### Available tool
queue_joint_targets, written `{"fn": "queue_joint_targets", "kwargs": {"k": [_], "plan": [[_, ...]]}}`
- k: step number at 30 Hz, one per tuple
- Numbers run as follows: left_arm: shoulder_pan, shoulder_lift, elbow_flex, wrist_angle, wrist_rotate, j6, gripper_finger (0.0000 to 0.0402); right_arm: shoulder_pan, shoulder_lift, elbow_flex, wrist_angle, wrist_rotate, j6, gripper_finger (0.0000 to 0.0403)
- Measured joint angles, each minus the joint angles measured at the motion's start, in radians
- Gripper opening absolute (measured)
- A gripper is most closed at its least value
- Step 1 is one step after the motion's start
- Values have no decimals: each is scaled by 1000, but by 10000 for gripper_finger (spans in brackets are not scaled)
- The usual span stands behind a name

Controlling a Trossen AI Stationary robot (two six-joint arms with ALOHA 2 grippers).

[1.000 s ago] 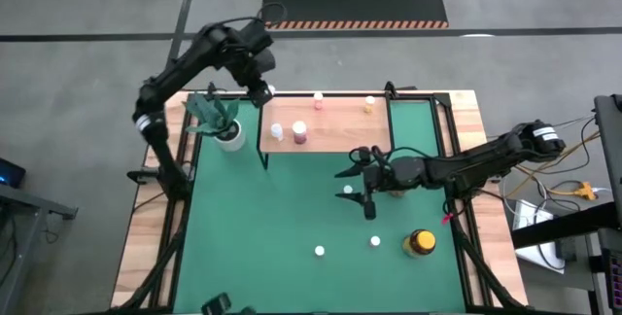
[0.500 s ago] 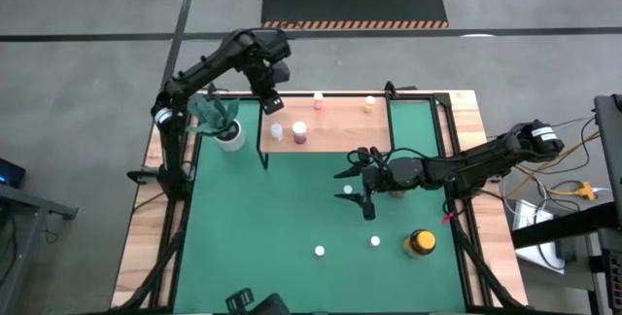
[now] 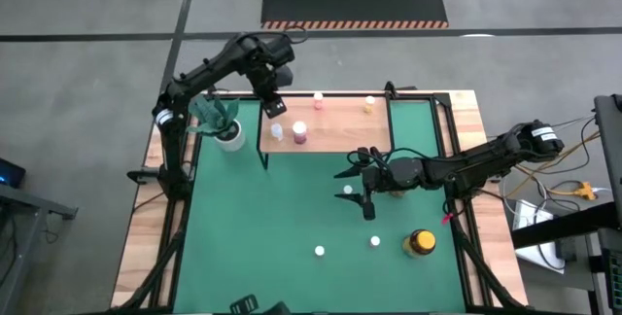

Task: Pick and place medicine bottles onto shelf by color
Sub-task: Put the white pill bottle on the shelf

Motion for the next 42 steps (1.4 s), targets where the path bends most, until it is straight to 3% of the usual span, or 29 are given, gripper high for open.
{"fn": "queue_joint_targets", "kwargs": {"k": [10,21,30,42], "plan": [[-3,0,-8,0,-23,-8,129,0,0,0,0,0,0,233],[-5,0,-19,7,-22,-3,178,0,0,0,0,0,0,233],[-5,0,-18,11,-22,4,184,0,0,0,0,0,2,233],[-9,-1,-78,79,-22,193,185,0,0,0,-23,-1,21,233]]}}
